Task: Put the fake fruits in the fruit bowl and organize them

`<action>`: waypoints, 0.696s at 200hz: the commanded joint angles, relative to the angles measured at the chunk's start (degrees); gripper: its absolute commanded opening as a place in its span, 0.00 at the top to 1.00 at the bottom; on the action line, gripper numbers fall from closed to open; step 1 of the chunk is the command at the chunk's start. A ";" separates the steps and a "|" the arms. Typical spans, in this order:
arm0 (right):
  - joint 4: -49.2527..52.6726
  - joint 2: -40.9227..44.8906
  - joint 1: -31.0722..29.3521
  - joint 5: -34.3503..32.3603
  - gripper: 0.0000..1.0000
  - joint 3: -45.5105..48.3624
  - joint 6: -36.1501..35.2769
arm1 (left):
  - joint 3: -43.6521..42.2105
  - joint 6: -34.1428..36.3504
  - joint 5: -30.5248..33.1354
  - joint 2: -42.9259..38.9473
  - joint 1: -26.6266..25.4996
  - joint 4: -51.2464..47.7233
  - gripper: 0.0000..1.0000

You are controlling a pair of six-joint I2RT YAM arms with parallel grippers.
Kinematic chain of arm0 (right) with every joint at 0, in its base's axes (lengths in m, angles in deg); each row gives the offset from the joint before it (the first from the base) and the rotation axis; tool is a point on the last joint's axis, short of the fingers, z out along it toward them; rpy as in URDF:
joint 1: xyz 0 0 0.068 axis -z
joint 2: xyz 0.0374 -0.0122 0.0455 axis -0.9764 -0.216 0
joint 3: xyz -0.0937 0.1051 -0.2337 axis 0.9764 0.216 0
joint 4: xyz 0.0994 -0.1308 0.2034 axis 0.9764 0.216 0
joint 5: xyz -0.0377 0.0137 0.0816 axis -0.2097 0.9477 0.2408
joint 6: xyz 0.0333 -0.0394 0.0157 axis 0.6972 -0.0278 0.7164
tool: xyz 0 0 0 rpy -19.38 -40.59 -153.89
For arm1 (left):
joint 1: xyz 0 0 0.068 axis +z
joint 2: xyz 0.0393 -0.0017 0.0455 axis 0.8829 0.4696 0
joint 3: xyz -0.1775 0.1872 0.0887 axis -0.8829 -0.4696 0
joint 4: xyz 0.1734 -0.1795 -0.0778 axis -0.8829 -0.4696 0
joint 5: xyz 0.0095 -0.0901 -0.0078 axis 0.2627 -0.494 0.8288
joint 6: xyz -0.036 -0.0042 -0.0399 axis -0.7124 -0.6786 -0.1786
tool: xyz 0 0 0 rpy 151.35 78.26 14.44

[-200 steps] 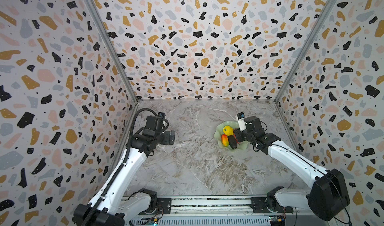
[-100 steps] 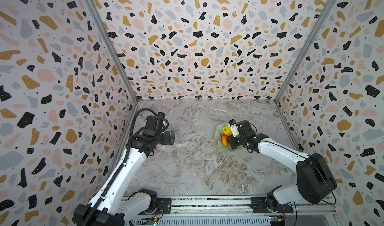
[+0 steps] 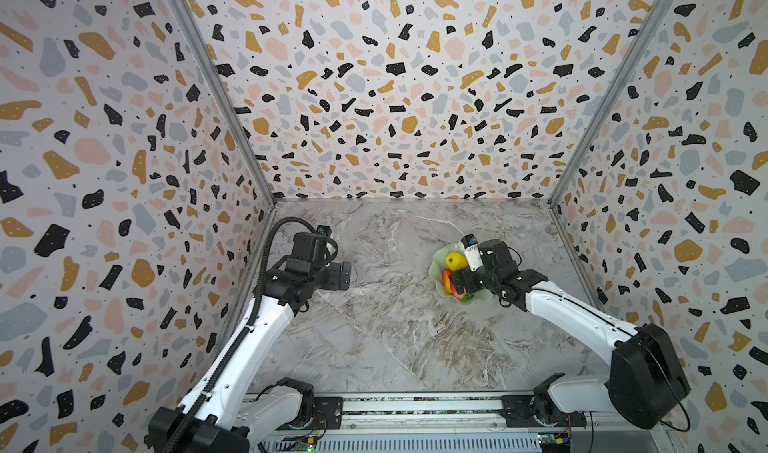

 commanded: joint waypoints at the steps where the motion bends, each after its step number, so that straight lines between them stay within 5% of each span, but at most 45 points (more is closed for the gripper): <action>1: 0.82 6.88 1.44 -6.76 0.01 -0.65 0.17 | 0.77 -1.51 -2.09 -0.18 -0.36 5.73 0.01; 34: -19.48 21.35 5.78 -13.59 0.01 12.15 2.74 | -9.67 -1.48 4.03 -7.24 -0.36 30.05 0.00; 68: -52.61 29.01 10.74 -21.11 0.01 34.32 -1.26 | -35.41 -5.46 22.84 -17.39 -0.36 66.94 0.00; 86: -69.60 25.29 11.36 -25.87 0.01 42.79 -4.47 | -41.78 -4.53 30.27 -15.56 -0.36 75.44 0.00; 139: -79.90 0.92 12.89 -34.94 0.01 40.59 -6.83 | -48.14 4.41 41.81 -3.13 0.36 91.79 0.01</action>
